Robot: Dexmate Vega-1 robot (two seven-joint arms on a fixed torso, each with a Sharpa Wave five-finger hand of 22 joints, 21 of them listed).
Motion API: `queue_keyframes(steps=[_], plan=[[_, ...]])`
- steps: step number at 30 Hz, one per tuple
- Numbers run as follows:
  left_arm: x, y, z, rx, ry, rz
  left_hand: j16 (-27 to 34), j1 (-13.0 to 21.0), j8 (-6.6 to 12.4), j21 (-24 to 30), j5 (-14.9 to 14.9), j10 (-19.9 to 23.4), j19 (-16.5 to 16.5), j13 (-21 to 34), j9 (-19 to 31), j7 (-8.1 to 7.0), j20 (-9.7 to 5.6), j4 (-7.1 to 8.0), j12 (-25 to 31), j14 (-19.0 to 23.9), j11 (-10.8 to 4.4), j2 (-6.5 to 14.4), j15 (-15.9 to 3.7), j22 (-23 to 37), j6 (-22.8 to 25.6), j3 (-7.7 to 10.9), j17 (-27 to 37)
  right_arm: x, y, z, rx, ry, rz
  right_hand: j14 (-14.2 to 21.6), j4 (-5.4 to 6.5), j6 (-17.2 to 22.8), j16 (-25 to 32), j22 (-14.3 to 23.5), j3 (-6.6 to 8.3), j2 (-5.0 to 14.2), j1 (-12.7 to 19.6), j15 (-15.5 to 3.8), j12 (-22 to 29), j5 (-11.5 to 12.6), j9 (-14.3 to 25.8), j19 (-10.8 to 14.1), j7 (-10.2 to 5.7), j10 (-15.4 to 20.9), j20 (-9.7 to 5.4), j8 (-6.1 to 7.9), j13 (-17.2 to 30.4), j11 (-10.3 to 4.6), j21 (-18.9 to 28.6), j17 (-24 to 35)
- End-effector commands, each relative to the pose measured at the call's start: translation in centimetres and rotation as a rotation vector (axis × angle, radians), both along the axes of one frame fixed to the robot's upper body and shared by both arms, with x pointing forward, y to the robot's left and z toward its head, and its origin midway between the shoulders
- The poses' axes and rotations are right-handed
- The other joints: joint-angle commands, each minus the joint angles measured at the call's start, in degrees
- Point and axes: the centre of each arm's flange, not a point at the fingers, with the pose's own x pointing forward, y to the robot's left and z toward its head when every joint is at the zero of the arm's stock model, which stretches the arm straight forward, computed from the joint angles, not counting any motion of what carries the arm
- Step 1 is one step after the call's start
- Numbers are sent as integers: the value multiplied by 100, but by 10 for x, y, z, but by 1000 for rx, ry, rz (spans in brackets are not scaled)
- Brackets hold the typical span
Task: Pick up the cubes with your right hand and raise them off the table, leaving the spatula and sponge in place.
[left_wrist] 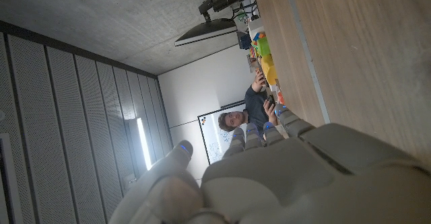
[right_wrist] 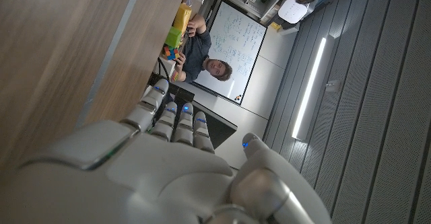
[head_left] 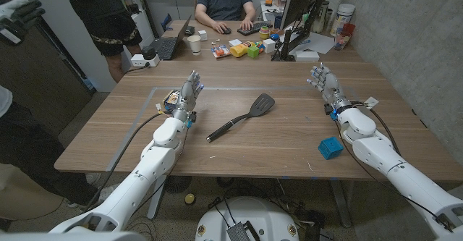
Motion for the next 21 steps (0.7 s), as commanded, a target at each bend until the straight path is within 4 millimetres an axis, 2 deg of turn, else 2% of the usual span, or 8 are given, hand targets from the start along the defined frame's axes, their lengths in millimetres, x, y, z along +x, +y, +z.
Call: queue_keyframes(steps=[1, 10, 16, 21], plan=[[2, -1, 0, 9, 4, -8, 49, 6, 31, 19, 30, -59, -6, 28, 8, 27, -6, 18, 19, -72, 18, 587, 3, 20, -27, 41, 11, -28, -15, 10, -120, -110, -187, 213, -105, 170, 49, 17, 111, 278, 173, -60, 68, 32, 11, 219, 6, 161, 24, 66, 19, 38, 74, -16], [5, -1, 1, 23, 7, -18, 54, 4, 32, 20, 31, -61, -8, 28, 8, 30, -9, 18, 19, -72, 2, 580, 4, 20, -25, 41, 11, -46, -28, 12, -201, -155, -297, 504, -348, 573, 56, 13, 272, 240, 480, -180, 117, 12, 11, 532, 8, 461, -25, 138, 17, 12, 119, -44], [7, -2, 3, 30, 8, -24, 57, 2, 30, 18, 30, -64, -16, 28, 8, 30, -1, 18, 18, -74, -1, 576, 8, 20, -28, 41, 11, -58, -30, 15, -242, -183, -338, 688, -447, 762, 67, 13, 313, 181, 584, -225, 119, -8, 14, 758, 21, 577, -52, 156, 18, 33, 158, -45], [9, -2, 5, 35, 7, -28, 58, 1, 30, 19, 31, -64, -16, 28, 8, 32, -2, 19, 19, -75, 7, 574, 8, 20, -29, 41, 10, -70, -31, 21, -268, -222, -371, 836, -506, 888, 77, 14, 324, 126, 633, -226, 127, -23, 18, 928, 44, 686, 41, 161, 19, 49, 183, -42]])
